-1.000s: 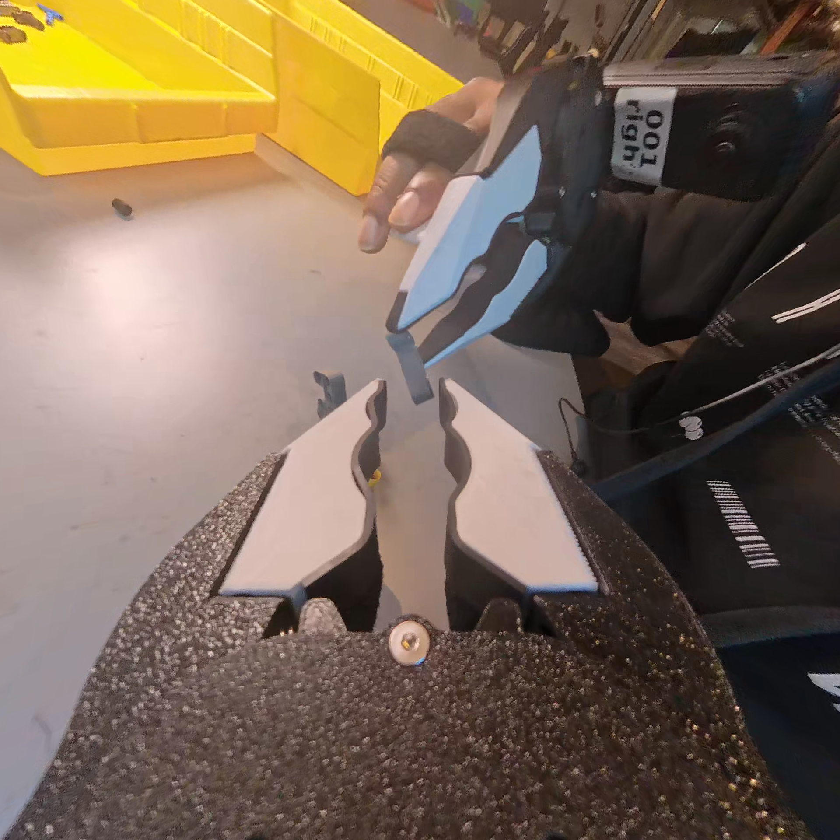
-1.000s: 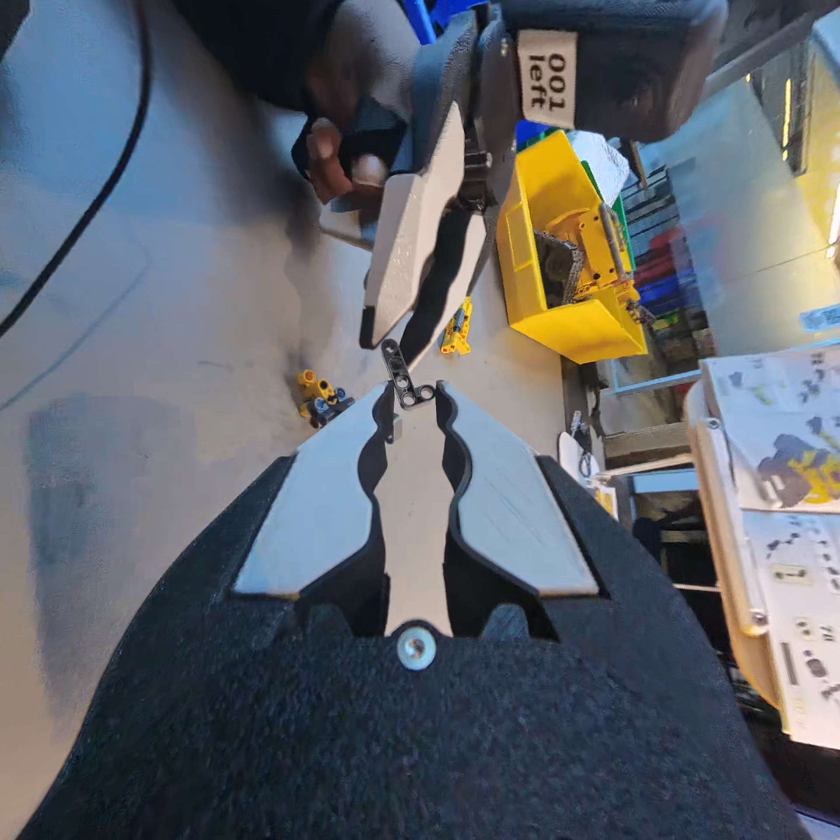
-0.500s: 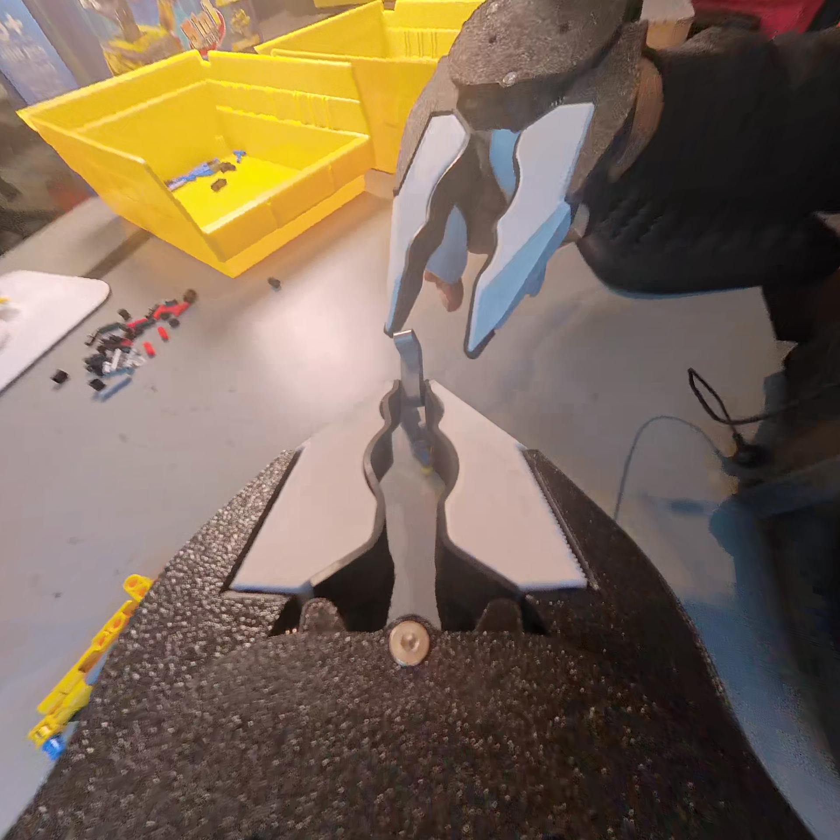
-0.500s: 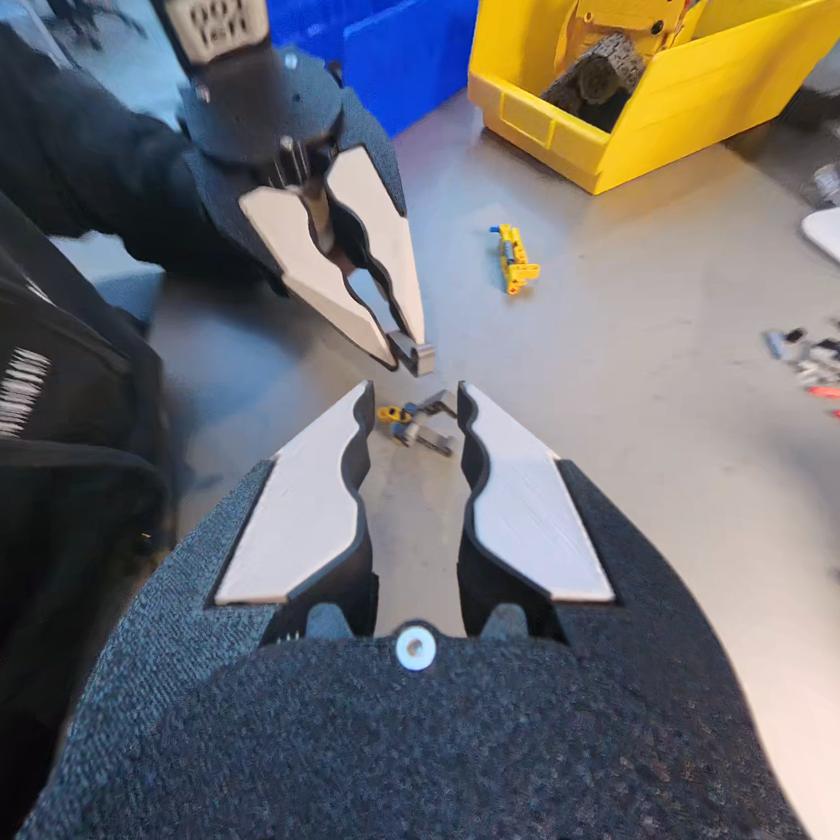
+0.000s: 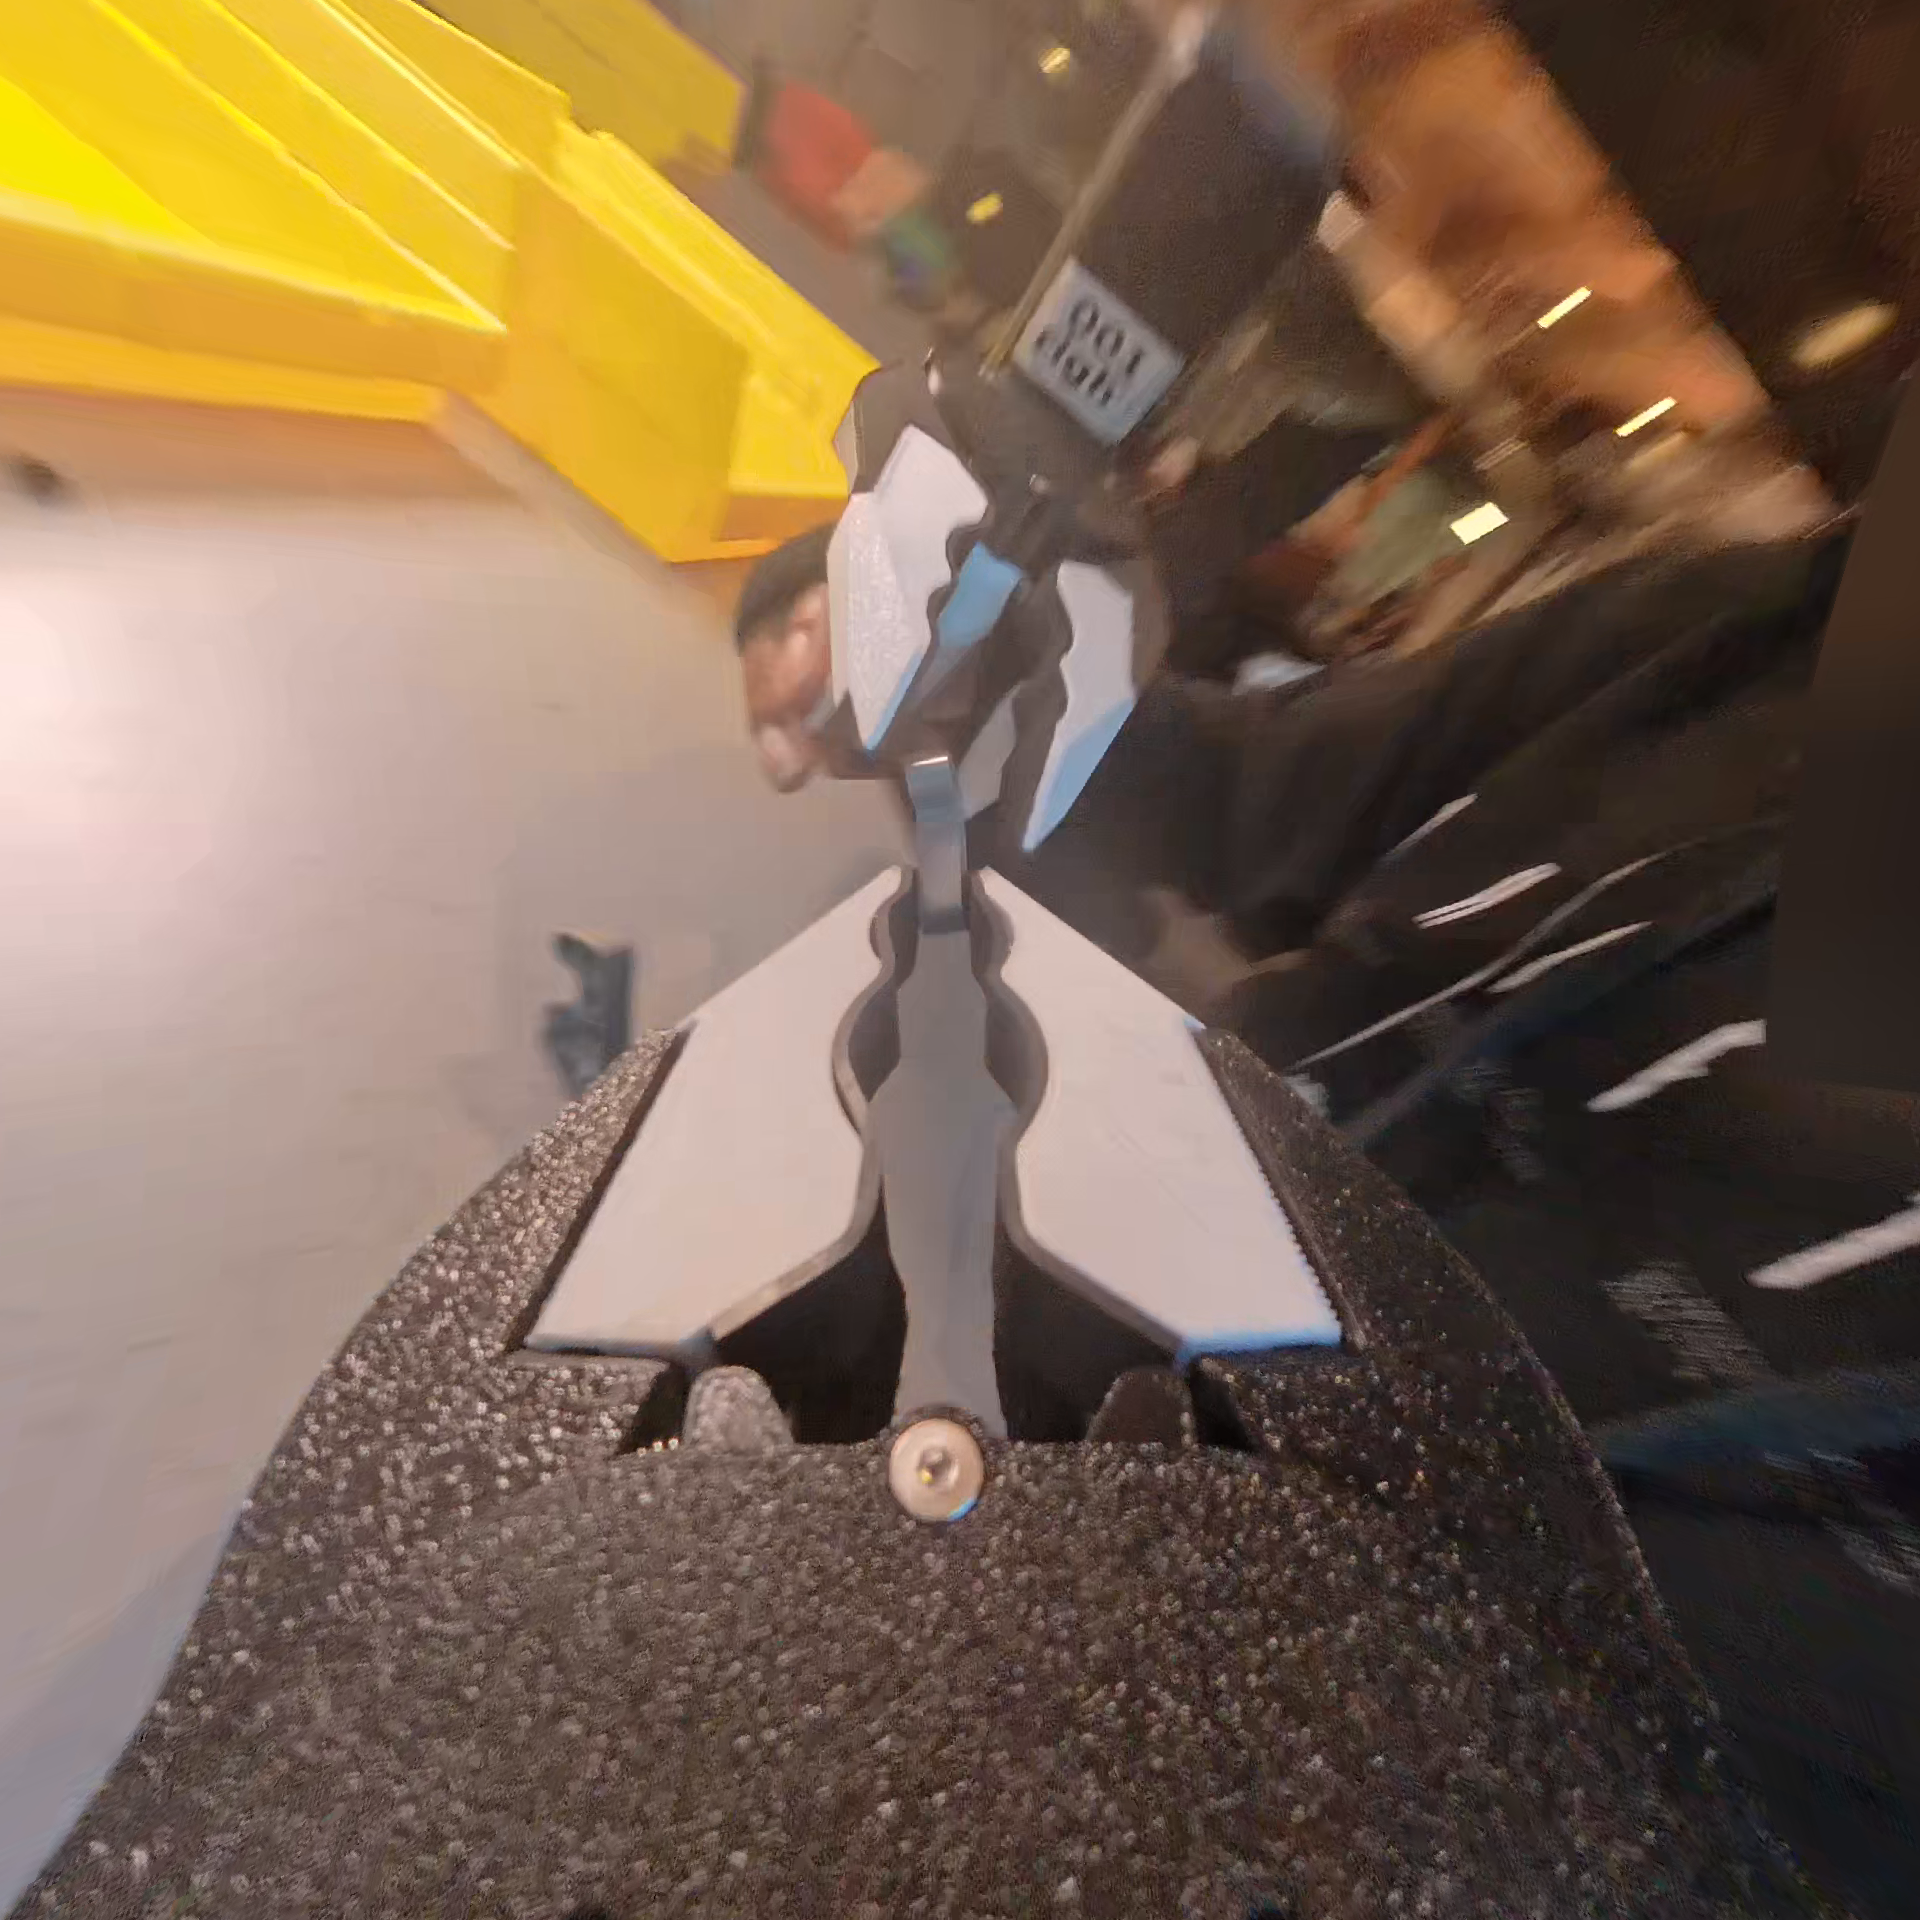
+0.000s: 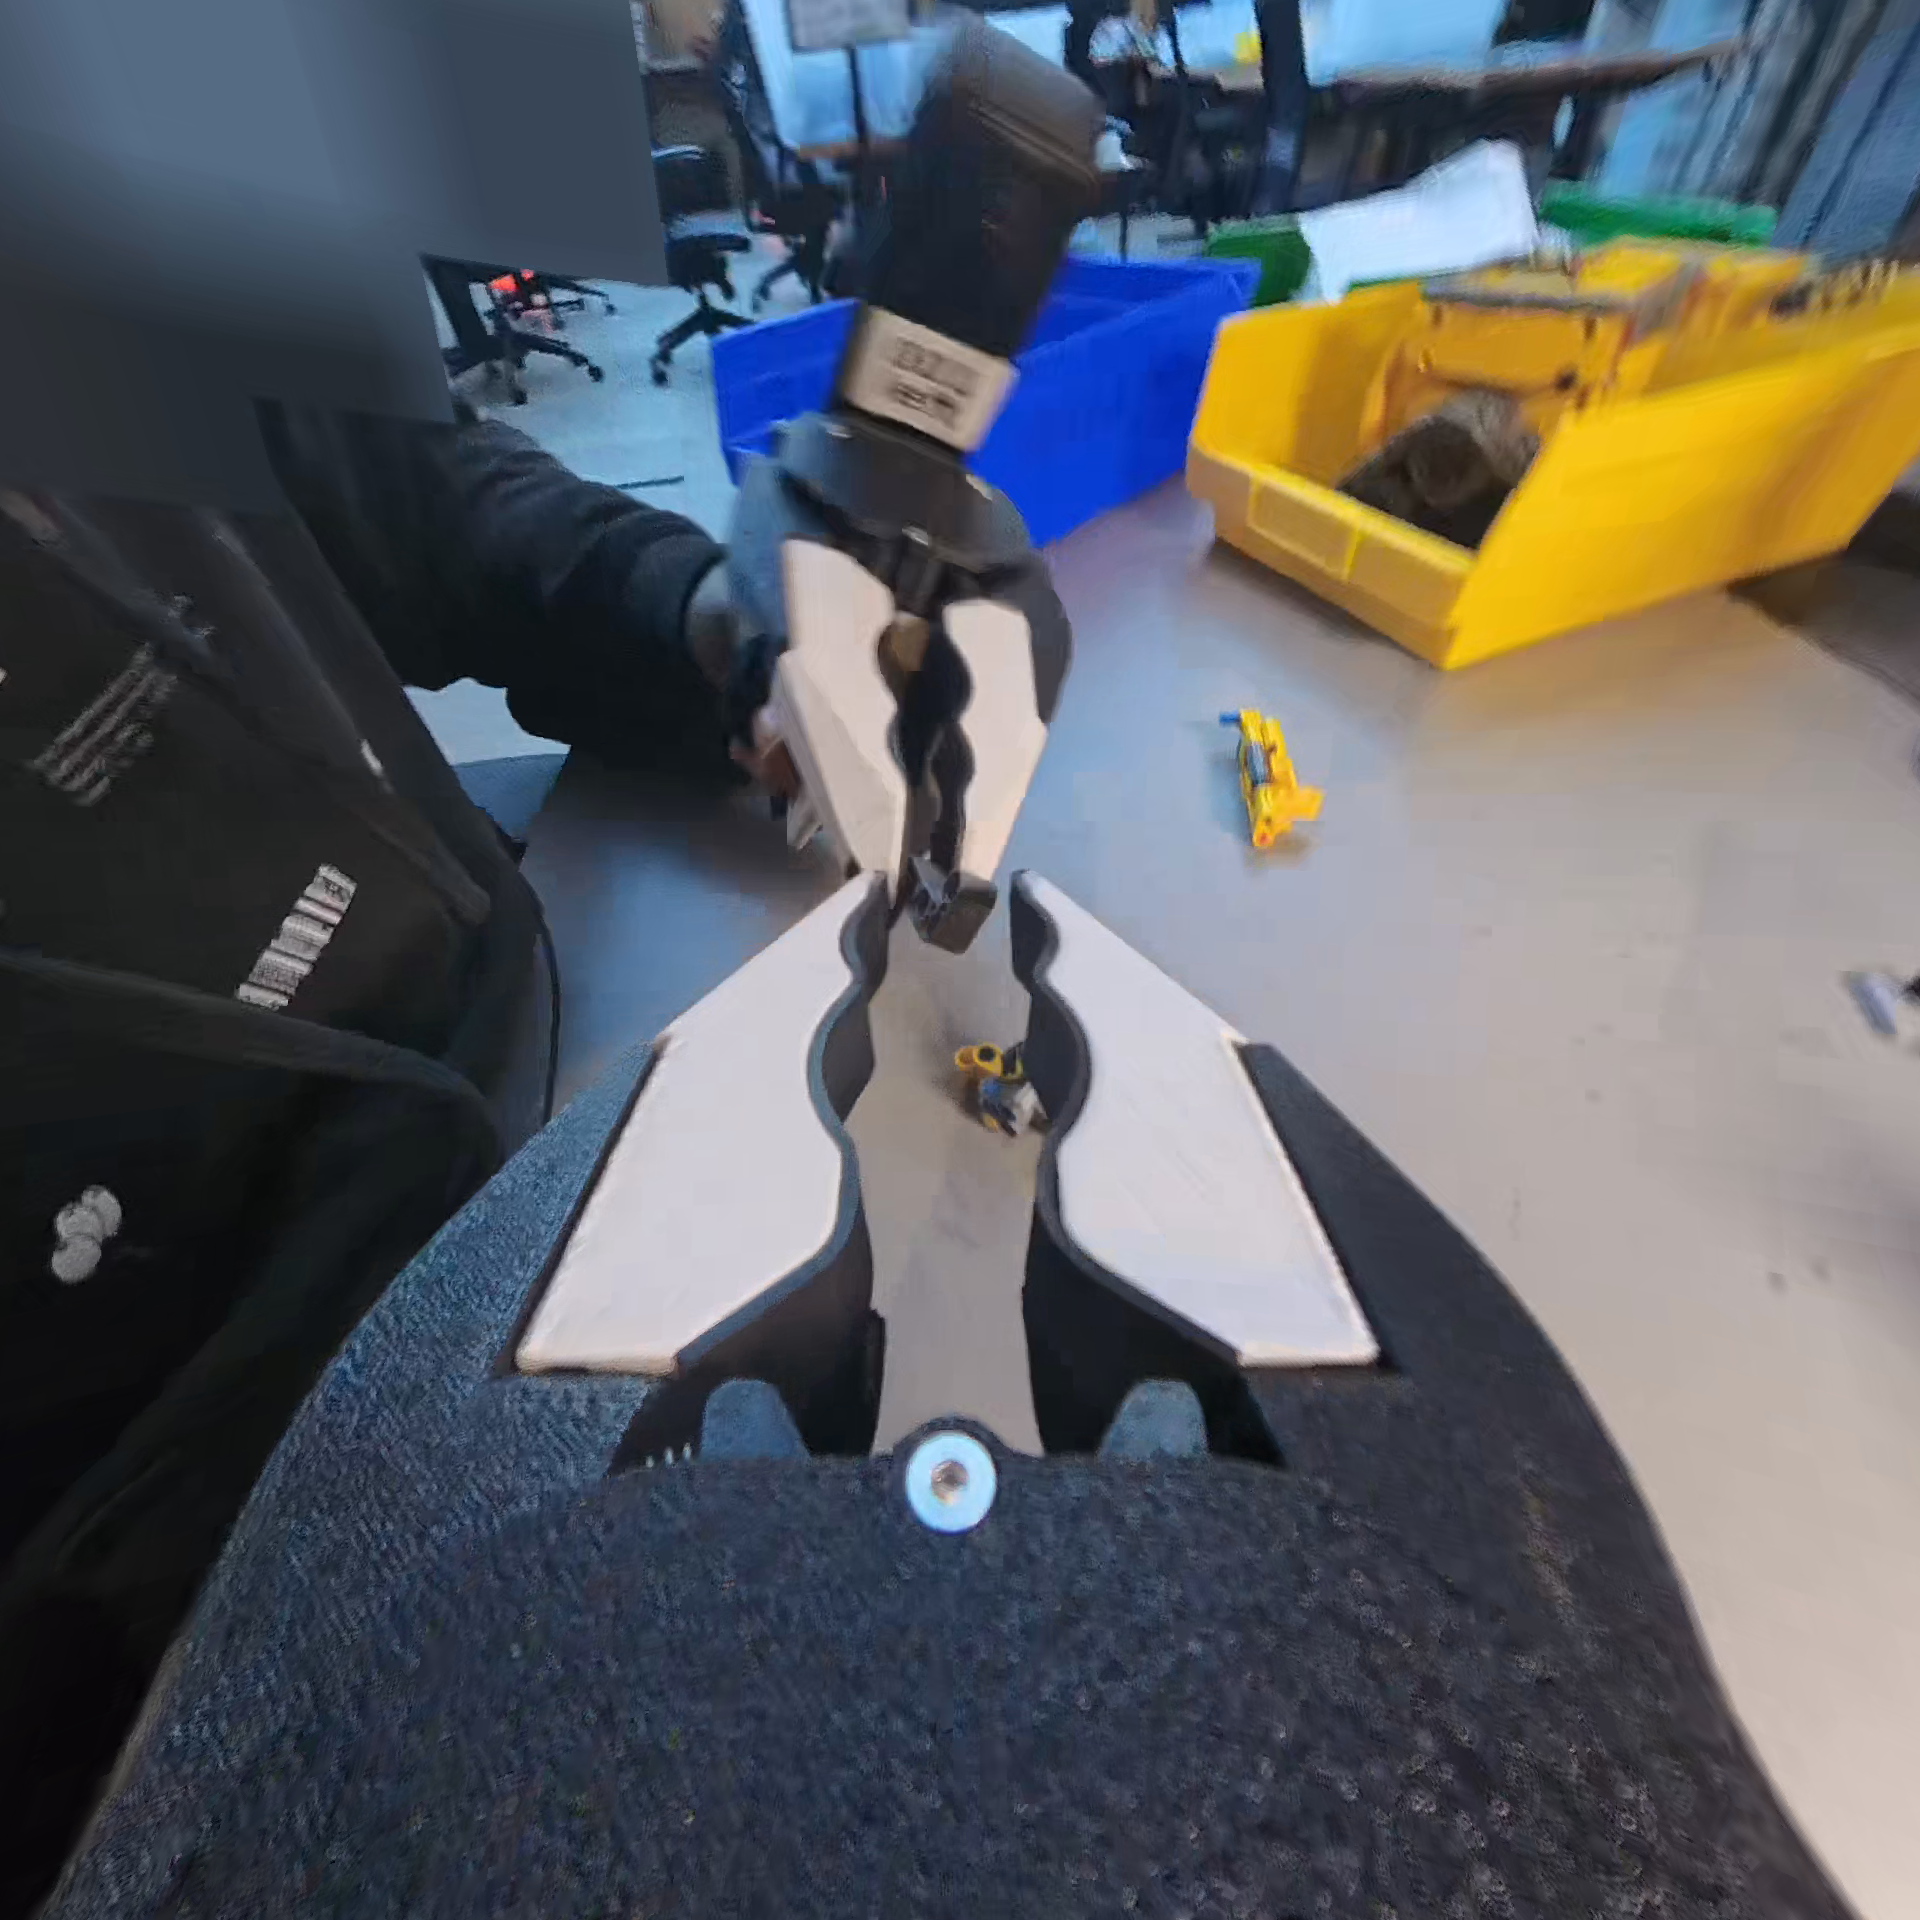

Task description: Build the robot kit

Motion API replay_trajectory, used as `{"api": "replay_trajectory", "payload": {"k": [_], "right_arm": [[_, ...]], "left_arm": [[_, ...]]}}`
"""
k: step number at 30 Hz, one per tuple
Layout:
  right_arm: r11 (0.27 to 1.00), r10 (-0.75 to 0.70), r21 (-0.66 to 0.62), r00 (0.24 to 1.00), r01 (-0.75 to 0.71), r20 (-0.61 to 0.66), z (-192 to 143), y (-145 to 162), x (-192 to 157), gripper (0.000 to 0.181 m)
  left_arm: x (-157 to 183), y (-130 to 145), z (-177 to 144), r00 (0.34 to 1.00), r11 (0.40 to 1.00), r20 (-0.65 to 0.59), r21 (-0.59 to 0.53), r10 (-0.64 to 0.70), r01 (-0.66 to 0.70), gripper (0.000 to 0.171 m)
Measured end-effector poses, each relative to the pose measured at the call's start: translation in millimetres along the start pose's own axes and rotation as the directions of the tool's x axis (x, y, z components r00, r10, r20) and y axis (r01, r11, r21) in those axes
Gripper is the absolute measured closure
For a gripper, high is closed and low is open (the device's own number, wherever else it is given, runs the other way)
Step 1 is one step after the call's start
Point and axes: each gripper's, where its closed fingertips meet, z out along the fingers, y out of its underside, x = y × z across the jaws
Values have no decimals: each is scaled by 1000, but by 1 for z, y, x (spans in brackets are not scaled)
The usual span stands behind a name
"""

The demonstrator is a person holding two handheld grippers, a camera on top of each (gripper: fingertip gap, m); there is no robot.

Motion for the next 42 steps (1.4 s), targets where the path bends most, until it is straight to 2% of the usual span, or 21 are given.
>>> {"api": "replay_trajectory", "payload": {"k": [2,4,6,7,8,10,13,15,17,20,22,24,26,30,32,35,37,40,42], "right_arm": [[982,-188,35,982,188,7,-3,-9,-11,145],[952,-304,30,953,304,2,-2,-12,-17,141],[939,-344,20,939,344,27,1,-10,-23,145],[938,-346,39,938,345,32,1,-12,-25,154],[939,-341,57,939,339,32,1,-15,-26,163],[949,-315,61,946,311,75,-1,-14,-30,165],[984,-177,14,979,177,102,-2,-8,-23,166],[997,-28,-66,994,35,102,-1,4,-13,165],[990,108,-103,991,-99,78,0,12,-3,165],[953,295,-101,952,-287,81,1,16,5,165],[930,359,-117,929,-348,89,2,21,6,165],[916,384,-155,921,-370,72,3,30,6,165],[899,415,-182,907,-398,66,4,37,6,165],[875,457,-204,888,-439,50,6,45,7,165],[874,458,-210,888,-439,50,5,46,7,165],[914,393,-155,913,-375,108,5,34,1,166],[957,273,-128,955,-259,113,3,29,0,164],[992,-34,-117,998,39,46,4,28,2,160],[968,-230,-106,973,228,-5,3,24,1,156]], "left_arm": [[13,-8,-5,961,977,-197,43,-196,208,163],[22,-10,-7,903,947,-312,33,-294,319,163],[30,-9,-7,859,929,-383,4,-341,371,163],[33,-9,-6,845,925,-404,-7,-351,380,163],[35,-8,-5,838,924,-415,-17,-354,381,163],[38,-5,-3,837,926,-416,-30,-354,377,163],[27,-2,-2,896,950,-327,-20,-299,310,160],[11,5,-2,965,982,-182,-34,-191,188,156],[-5,15,-3,999,996,-24,-90,-28,26,156],[-14,23,0,983,974,93,-176,160,-142,158],[-21,24,2,964,962,154,-202,216,-183,161],[-31,27,1,941,948,214,-243,261,-207,156],[-33,30,0,926,933,225,-271,302,-238,153],[-31,36,4,895,893,217,-326,390,-310,163],[-30,37,4,907,901,207,-324,366,-289,164],[-18,32,5,988,972,97,-215,120,-97,165],[-11,26,3,999,989,-2,-145,-42,41,165],[-2,21,1,982,984,-107,-105,-157,146,165],[-1,25,2,977,979,-117,-125,-176,161,165]]}}
